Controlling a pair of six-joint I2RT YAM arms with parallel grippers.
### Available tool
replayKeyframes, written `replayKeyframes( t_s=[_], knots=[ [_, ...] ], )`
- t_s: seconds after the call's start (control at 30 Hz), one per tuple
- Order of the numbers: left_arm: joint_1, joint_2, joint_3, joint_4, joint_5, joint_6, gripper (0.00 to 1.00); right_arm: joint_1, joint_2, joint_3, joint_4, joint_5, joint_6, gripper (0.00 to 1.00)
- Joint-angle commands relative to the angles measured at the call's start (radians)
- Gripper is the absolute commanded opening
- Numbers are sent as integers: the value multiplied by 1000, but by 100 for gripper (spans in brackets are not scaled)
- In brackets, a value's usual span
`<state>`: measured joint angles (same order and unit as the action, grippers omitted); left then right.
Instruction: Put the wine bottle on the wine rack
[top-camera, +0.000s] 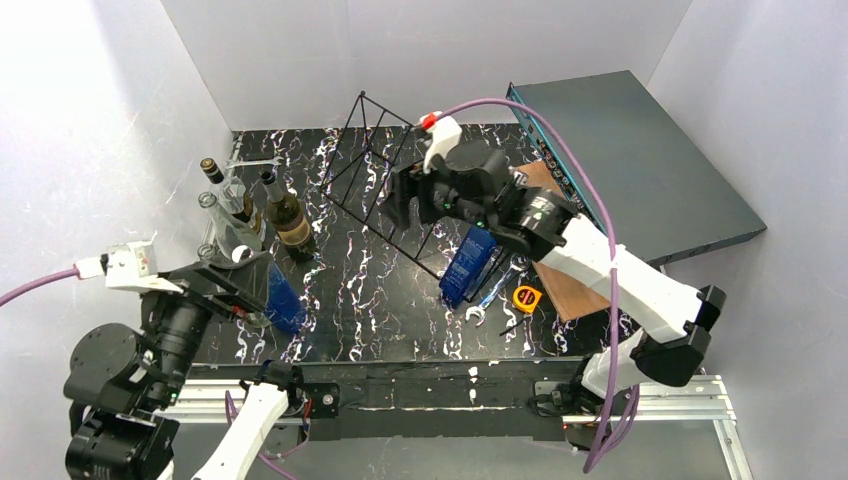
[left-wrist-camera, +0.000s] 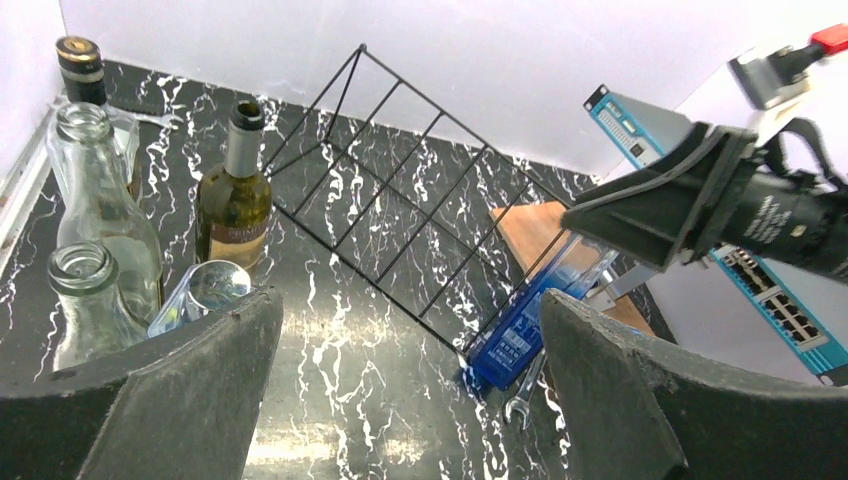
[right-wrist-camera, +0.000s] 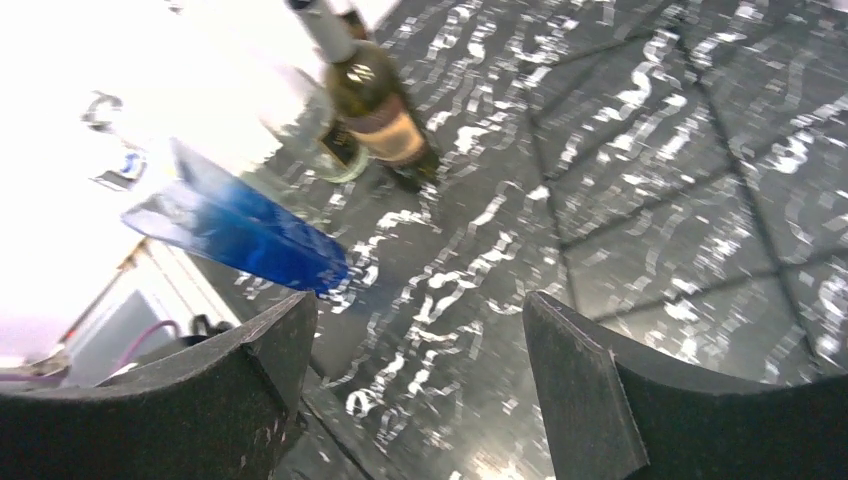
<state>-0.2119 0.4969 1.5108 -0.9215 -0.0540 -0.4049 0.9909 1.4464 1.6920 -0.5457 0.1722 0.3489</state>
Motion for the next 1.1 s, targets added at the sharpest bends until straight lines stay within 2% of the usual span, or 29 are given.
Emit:
replayKeyframes(
  t_s=[0.0,0.3,0.5,0.77,0.93,1.07],
  knots=[
    [-13,-7,62,-26,-39,0,99,108,73,19,254,-1,59,85],
    [-31,-43,162,-46,-111,-9,99,288,270,153,419,56,50,94],
    [-36,-86,185,-54,-148,-6,99,350,404,286,423,97,4,98],
    [-51,-95,200,-73,-157,-3,99,380,554,437,411,121,-42,98],
    [-60,-100,207,-82,-177,6,99,398,642,554,383,134,-76,94],
    [-64,-105,204,-88,-181,12,99,410,687,599,378,144,-93,85]
  ],
)
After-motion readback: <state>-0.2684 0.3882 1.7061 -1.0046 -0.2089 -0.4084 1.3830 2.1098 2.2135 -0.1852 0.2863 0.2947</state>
